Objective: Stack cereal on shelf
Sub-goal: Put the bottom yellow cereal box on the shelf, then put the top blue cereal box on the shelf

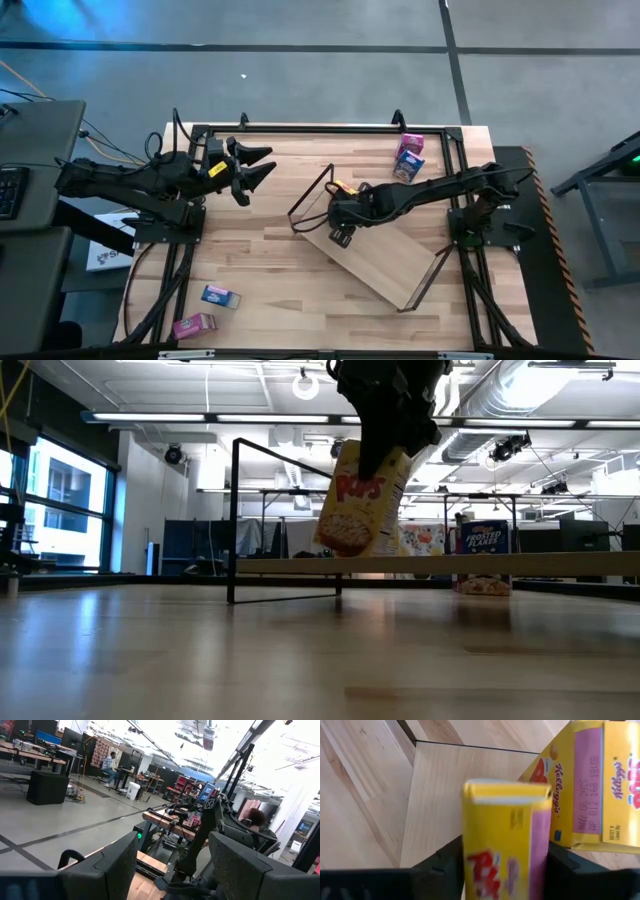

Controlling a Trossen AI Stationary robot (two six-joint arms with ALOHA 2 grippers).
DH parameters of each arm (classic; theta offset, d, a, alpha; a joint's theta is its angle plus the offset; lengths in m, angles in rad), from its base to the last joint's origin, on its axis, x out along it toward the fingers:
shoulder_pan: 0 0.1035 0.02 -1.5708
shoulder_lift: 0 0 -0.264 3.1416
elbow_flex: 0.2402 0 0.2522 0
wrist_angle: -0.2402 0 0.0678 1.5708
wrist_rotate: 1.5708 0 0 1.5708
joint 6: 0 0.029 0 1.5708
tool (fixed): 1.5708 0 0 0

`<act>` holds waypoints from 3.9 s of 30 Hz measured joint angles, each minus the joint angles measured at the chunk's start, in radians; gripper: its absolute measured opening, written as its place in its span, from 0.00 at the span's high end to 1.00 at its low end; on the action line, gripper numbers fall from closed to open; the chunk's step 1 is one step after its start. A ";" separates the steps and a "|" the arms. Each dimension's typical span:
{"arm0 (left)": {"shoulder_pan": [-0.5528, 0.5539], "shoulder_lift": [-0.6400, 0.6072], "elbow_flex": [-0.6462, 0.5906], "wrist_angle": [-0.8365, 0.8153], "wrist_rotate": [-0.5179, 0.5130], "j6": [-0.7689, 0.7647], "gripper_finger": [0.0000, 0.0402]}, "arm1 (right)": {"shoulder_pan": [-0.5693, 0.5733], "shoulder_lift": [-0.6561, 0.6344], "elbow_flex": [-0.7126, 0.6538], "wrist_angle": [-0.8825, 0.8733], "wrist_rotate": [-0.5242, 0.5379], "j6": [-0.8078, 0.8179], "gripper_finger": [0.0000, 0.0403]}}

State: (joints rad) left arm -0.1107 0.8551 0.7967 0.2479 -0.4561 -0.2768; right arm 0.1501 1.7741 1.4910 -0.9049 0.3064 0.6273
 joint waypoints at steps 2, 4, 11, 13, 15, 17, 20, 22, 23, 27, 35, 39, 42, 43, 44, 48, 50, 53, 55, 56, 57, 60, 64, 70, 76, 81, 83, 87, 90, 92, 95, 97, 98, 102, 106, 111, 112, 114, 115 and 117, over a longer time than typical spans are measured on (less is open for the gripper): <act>0.000 0.000 0.000 0.000 0.000 0.000 0.42 | -0.002 0.000 0.000 0.003 0.002 -0.005 0.50; 0.000 0.000 0.000 0.000 0.000 0.000 0.42 | -0.005 0.000 0.000 0.006 0.004 -0.004 0.46; 0.000 0.000 0.000 0.000 0.000 0.000 0.42 | -0.014 0.000 0.000 0.005 -0.028 -0.009 0.43; 0.000 0.000 0.000 -0.002 0.000 0.000 0.42 | -0.014 -0.004 0.000 -0.006 -0.047 -0.027 0.43; 0.000 0.000 0.000 -0.006 0.000 0.000 0.42 | -0.013 -0.015 0.000 -0.034 -0.089 -0.042 0.43; 0.000 -0.002 0.000 -0.014 0.000 0.000 0.42 | -0.009 -0.035 0.000 -0.072 -0.140 -0.068 0.43; 0.000 -0.009 0.000 -0.020 0.016 0.000 0.42 | 0.014 -0.079 0.000 -0.153 -0.205 -0.109 0.43; 0.000 -0.013 0.000 -0.021 0.057 0.000 0.42 | 0.040 -0.113 0.000 -0.222 -0.233 -0.136 0.43; 0.000 -0.017 0.000 -0.024 0.076 0.000 0.42 | 0.056 -0.131 0.000 -0.257 -0.235 -0.144 0.43; 0.000 -0.034 0.000 -0.068 0.086 0.001 0.42 | 0.124 -0.205 -0.001 -0.383 -0.157 -0.120 0.43; 0.000 -0.097 0.001 -0.230 0.087 0.000 0.42 | 0.187 -0.503 -0.333 -0.233 -0.078 0.293 0.43; 0.000 -0.123 0.001 -0.284 0.086 0.000 0.42 | 0.199 -0.705 -0.572 -0.034 -0.047 0.484 0.43; 0.000 -0.123 0.001 -0.276 0.081 0.019 0.42 | 0.176 -0.838 -0.666 0.124 0.071 0.505 0.43; 0.000 -0.123 0.001 -0.270 0.080 0.031 0.42 | 0.166 -0.877 -0.684 0.167 0.129 0.492 0.43; 0.000 -0.123 0.001 -0.265 0.080 0.043 0.42 | 0.156 -0.913 -0.697 0.207 0.189 0.470 0.43; 0.000 -0.121 0.001 -0.268 0.080 0.029 0.42 | 0.114 -1.020 -0.723 0.389 0.389 0.283 0.43; 0.000 -0.125 0.001 -0.267 0.080 0.001 0.42 | 0.095 -1.053 -0.724 0.458 0.424 0.162 0.43; 0.000 -0.124 0.001 -0.277 0.077 -0.009 0.42 | 0.075 -1.084 -0.724 0.508 0.400 0.018 0.43; 0.000 -0.121 0.001 -0.287 0.077 -0.008 0.42 | 0.066 -1.093 -0.724 0.507 0.376 -0.052 0.43; 0.000 -0.118 0.001 -0.286 0.077 -0.008 0.42 | 0.063 -1.094 -0.724 0.503 0.373 -0.084 0.43; 0.000 -0.117 0.001 -0.288 0.077 -0.008 0.42 | 0.061 -1.094 -0.724 0.503 0.373 -0.110 0.43; 0.000 -0.118 0.001 -0.286 0.077 -0.008 0.42 | 0.059 -1.094 -0.724 0.523 0.372 -0.147 0.43; 0.000 -0.117 0.001 -0.285 0.076 -0.008 0.42 | 0.059 -1.094 -0.724 0.579 0.354 -0.088 0.43; 0.000 -0.117 0.001 -0.281 0.073 -0.008 0.42 | -0.022 -1.018 -0.608 0.471 0.344 -0.090 0.43; 0.000 -0.118 0.001 -0.281 0.050 0.025 0.42 | -0.321 -0.776 -0.329 -0.158 0.294 0.040 0.43; 0.000 -0.117 0.001 -0.281 0.050 0.025 0.42 | -0.549 -0.633 -0.278 -0.244 0.040 -0.267 0.43; 0.000 -0.118 0.001 -0.281 0.051 0.025 0.42 | -0.601 -0.598 -0.283 -0.225 -0.015 -0.346 0.43; -0.001 -0.118 0.001 -0.282 0.051 0.018 0.42 | -0.679 -0.529 -0.296 -0.239 -0.085 -0.450 0.43; -0.001 -0.118 0.001 -0.282 0.052 0.018 0.42 | -0.744 -0.507 -0.296 -0.236 -0.208 -0.468 0.43; -0.001 -0.118 0.001 -0.281 0.052 0.018 0.42 | -0.780 -0.509 -0.296 -0.239 -0.257 -0.454 0.41; -0.001 -0.118 0.001 -0.281 0.052 0.018 0.42 | -0.812 -0.520 -0.296 -0.245 -0.252 -0.473 0.37; -0.001 -0.118 0.001 -0.281 0.052 0.018 0.42 | -0.828 -0.521 -0.296 -0.245 -0.259 -0.476 0.34; -0.001 -0.118 0.001 -0.281 0.052 0.018 0.42 | -0.834 -0.517 -0.296 -0.242 -0.270 -0.478 0.32; -0.001 -0.118 0.001 -0.279 0.052 0.016 0.42 | -0.842 -0.487 -0.296 -0.236 -0.258 -0.539 0.26; -0.001 -0.118 0.001 -0.272 0.053 -0.019 0.42 | -0.866 -0.455 -0.296 -0.248 -0.261 -0.560 0.22; -0.001 -0.118 0.001 -0.271 0.053 -0.036 0.42 | -0.883 -0.412 -0.296 -0.240 -0.259 -0.602 0.20; -0.001 -0.118 0.001 -0.271 0.053 -0.036 0.42 | -0.890 -0.402 -0.296 -0.234 -0.260 -0.603 0.20; -0.001 -0.118 0.001 -0.270 0.047 -0.036 0.42 | -0.899 -0.381 -0.296 -0.234 -0.259 -0.611 0.20; -0.001 -0.118 0.001 -0.270 0.041 -0.036 0.42 | -0.902 -0.368 -0.296 -0.236 -0.256 -0.623 0.20; -0.001 -0.118 0.001 -0.270 0.033 -0.037 0.42 | -0.908 -0.341 -0.296 -0.240 -0.237 -0.639 0.20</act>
State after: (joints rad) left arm -0.1116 0.7372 0.7975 -0.0219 -0.4231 -0.3134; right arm -0.7579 1.4333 1.1954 -1.1454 0.0691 -0.0113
